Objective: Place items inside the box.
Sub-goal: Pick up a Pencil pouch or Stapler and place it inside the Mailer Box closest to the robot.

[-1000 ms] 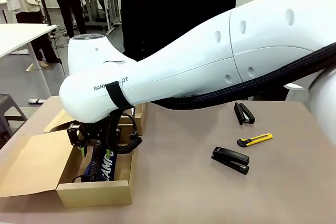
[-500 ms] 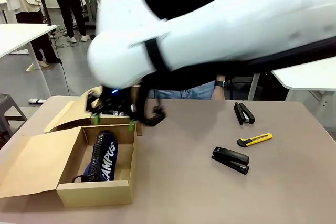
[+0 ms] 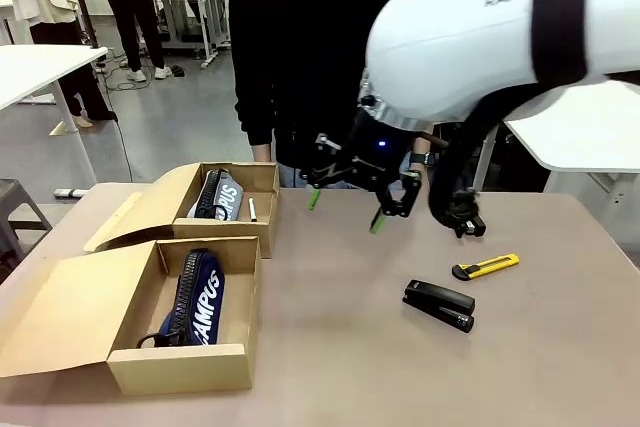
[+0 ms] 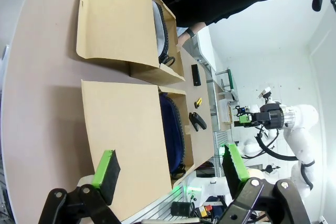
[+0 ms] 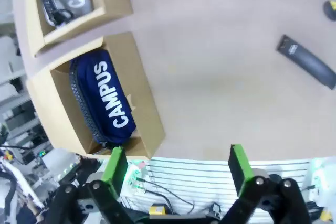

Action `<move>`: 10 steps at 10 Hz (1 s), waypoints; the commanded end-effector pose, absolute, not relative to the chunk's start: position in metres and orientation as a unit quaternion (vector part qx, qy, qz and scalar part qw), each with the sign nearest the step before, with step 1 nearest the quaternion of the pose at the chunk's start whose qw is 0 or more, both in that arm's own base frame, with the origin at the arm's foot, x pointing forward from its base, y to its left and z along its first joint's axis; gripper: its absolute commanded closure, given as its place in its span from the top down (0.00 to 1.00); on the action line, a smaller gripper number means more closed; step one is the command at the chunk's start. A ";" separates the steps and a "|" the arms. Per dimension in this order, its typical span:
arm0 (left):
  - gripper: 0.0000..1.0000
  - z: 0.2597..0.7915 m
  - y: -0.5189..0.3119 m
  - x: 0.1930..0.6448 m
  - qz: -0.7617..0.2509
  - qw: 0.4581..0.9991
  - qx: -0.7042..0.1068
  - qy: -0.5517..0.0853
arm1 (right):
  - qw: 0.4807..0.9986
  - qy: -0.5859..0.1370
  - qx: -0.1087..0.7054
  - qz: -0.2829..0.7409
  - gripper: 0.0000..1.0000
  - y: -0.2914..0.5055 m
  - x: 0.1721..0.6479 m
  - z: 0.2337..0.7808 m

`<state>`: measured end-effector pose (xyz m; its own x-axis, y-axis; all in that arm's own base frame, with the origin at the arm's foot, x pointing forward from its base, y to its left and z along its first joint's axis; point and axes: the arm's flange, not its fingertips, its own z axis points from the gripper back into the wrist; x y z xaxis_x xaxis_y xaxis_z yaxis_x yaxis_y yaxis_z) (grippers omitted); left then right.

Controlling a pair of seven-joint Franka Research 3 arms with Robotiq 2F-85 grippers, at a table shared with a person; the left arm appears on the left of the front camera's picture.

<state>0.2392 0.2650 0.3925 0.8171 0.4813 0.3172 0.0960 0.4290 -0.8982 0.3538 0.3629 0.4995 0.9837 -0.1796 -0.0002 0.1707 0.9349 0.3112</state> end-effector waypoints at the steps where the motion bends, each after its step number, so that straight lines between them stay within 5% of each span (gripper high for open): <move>1: 1.00 0.393 0.264 0.240 0.113 0.791 -0.526 -0.292 | 0.986 -0.014 0.153 -0.057 1.00 0.399 0.371 0.499; 2: 1.00 0.393 0.264 0.240 0.113 0.791 -0.526 -0.292 | 0.983 -0.014 0.157 -0.089 1.00 0.363 0.354 0.499; 6: 1.00 0.393 0.264 0.240 0.113 0.791 -0.526 -0.292 | 0.911 0.117 0.395 -0.009 1.00 0.179 0.396 0.531; 10: 1.00 0.393 0.264 0.240 0.113 0.791 -0.526 -0.292 | 0.802 0.010 0.591 -0.086 1.00 -0.021 0.388 0.492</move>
